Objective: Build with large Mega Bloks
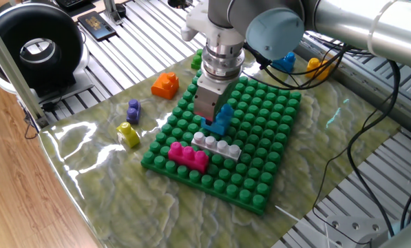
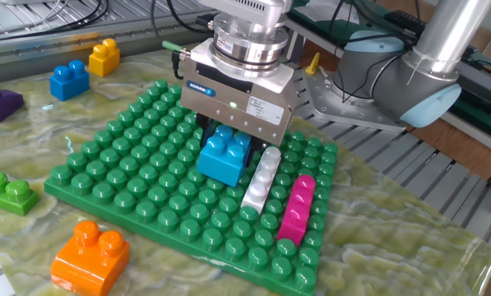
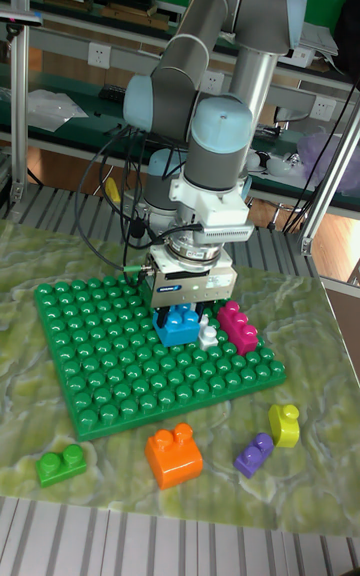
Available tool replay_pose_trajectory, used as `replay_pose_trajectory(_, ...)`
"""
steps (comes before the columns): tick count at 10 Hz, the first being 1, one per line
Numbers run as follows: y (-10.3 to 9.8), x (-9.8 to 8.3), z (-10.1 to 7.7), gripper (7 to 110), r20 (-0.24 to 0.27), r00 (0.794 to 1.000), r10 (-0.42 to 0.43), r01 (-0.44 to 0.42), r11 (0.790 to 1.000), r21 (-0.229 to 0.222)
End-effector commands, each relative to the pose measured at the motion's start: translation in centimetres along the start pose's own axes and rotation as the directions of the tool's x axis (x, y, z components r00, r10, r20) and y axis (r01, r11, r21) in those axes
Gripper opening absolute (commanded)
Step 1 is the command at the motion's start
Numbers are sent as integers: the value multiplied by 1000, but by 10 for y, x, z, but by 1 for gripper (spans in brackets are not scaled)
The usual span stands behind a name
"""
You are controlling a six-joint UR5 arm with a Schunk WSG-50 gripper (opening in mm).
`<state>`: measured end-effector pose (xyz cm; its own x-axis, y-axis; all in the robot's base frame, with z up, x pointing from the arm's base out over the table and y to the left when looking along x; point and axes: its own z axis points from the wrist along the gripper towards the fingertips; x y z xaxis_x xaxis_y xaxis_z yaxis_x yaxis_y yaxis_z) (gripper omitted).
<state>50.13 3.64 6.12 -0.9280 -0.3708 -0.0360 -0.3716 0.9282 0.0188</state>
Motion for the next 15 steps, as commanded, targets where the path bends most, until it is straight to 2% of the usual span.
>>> replay_pose_trajectory(1, 0, -4, -1, 7, 10, 1000, 7, -7, 1000, -8)
replay_pose_trajectory(2, -3, 3, -2, 7, -11, 1000, 7, -7, 1000, 1)
replay_pose_trajectory(3, -3, 16, -4, 7, -49, 999, 3, -3, 1000, -13)
replay_pose_trajectory(4, -2, 22, -5, 7, -65, 998, 7, -8, 1000, -22)
replay_pose_trajectory(6, 1, 22, -4, 7, -59, 998, 16, -18, 999, -36)
replay_pose_trajectory(9, 3, 28, -2, 7, -85, 995, 46, -49, 998, -42)
replay_pose_trajectory(15, 2, 23, 3, 7, -68, 997, 31, -34, 999, -43)
